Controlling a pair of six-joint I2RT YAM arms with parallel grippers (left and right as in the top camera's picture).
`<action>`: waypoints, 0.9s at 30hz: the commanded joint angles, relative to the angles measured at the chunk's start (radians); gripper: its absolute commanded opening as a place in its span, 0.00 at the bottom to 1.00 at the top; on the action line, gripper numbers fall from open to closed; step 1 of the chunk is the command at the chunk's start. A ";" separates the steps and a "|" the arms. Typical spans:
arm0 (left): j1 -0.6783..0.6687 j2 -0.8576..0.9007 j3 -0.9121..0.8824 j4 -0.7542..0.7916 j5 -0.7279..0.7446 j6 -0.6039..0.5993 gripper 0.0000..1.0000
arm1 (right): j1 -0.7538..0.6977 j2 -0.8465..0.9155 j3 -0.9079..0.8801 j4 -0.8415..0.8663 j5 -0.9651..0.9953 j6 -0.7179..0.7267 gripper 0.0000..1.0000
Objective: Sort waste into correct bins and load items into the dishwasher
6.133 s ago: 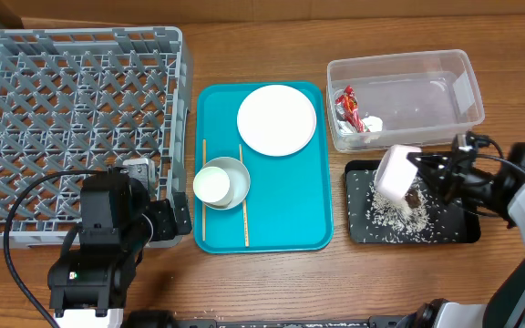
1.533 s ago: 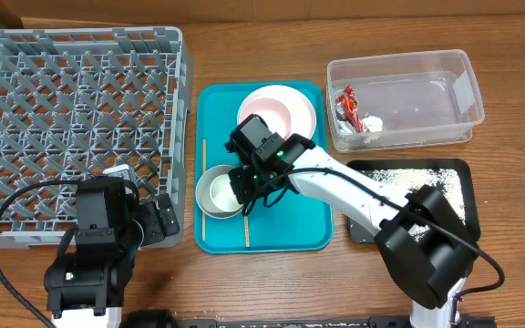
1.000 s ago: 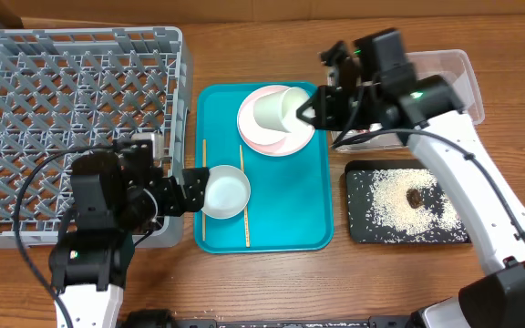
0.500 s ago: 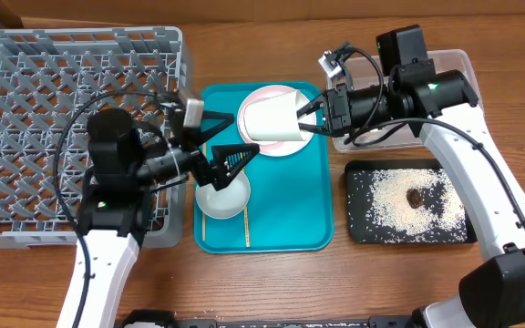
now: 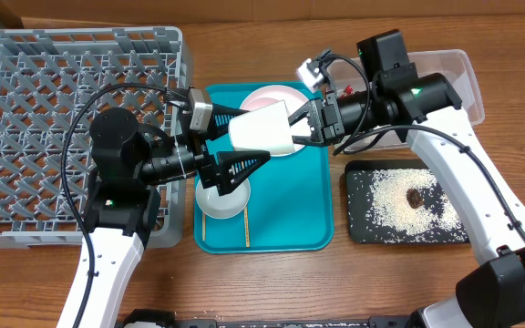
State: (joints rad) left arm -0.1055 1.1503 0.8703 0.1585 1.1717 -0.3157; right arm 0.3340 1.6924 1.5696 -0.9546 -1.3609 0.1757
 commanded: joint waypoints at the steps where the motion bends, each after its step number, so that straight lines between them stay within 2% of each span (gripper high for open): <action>1: -0.008 0.002 0.016 0.022 -0.015 -0.023 1.00 | 0.046 -0.002 0.000 0.002 -0.050 -0.021 0.04; 7: -0.008 0.002 0.016 0.076 -0.014 -0.062 0.99 | 0.064 -0.002 0.000 0.002 -0.018 -0.020 0.04; 11: -0.008 0.002 0.016 0.081 -0.014 -0.068 0.92 | 0.065 -0.002 0.000 0.002 -0.018 -0.020 0.04; 15: -0.008 0.002 0.016 0.081 -0.014 -0.074 0.78 | 0.065 -0.002 0.000 0.002 -0.018 -0.020 0.04; 20: -0.007 0.002 0.016 0.079 -0.014 -0.074 0.53 | 0.065 -0.002 0.000 0.002 -0.017 -0.020 0.05; 22: -0.007 0.002 0.016 0.074 -0.015 -0.074 0.47 | 0.065 -0.002 0.000 0.003 -0.016 -0.020 0.12; 25: -0.005 0.002 0.016 0.035 -0.028 -0.059 0.34 | 0.063 -0.002 0.000 0.002 -0.005 -0.020 0.36; 27: -0.005 0.002 0.016 -0.018 -0.048 -0.016 0.32 | 0.063 -0.002 0.000 -0.001 0.031 -0.020 0.40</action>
State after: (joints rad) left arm -0.1158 1.1496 0.8703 0.1818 1.1854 -0.3859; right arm 0.3889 1.6936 1.5684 -0.9543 -1.3338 0.1638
